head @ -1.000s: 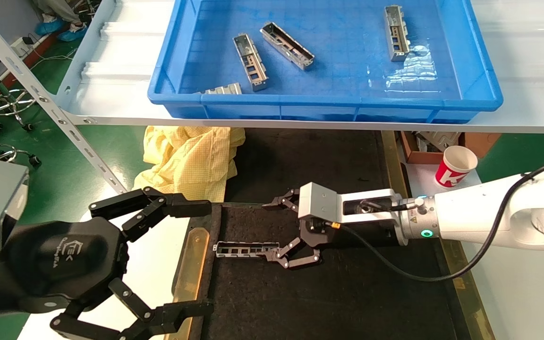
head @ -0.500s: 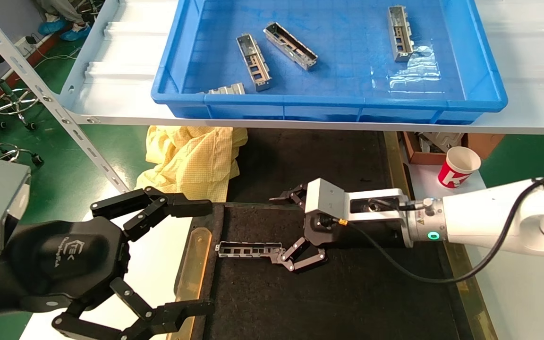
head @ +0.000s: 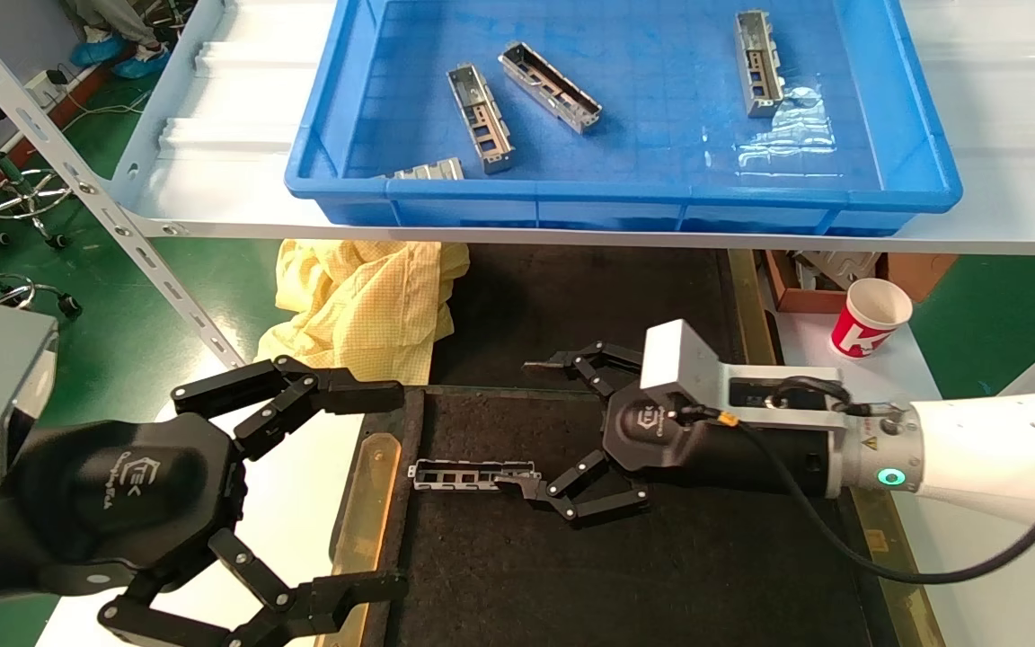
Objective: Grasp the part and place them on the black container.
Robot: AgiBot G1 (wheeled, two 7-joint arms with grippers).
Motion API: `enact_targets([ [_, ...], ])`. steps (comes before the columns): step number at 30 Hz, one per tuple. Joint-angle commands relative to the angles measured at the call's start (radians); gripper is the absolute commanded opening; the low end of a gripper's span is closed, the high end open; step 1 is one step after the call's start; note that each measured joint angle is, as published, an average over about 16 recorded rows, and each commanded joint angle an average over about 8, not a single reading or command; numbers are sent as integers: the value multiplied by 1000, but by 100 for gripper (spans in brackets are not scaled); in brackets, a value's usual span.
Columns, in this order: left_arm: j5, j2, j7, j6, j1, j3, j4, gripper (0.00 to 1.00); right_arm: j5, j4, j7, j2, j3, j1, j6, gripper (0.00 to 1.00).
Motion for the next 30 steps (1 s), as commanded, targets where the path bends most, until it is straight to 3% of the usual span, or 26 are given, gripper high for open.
enact_targets([
  [1,0,0,0,0,0,0,0,100,6,39,26,22,25,-19,-3,100],
  [30,0,0,0,0,0,0,0,100,95,603,395,347,384,-297,-44,100],
])
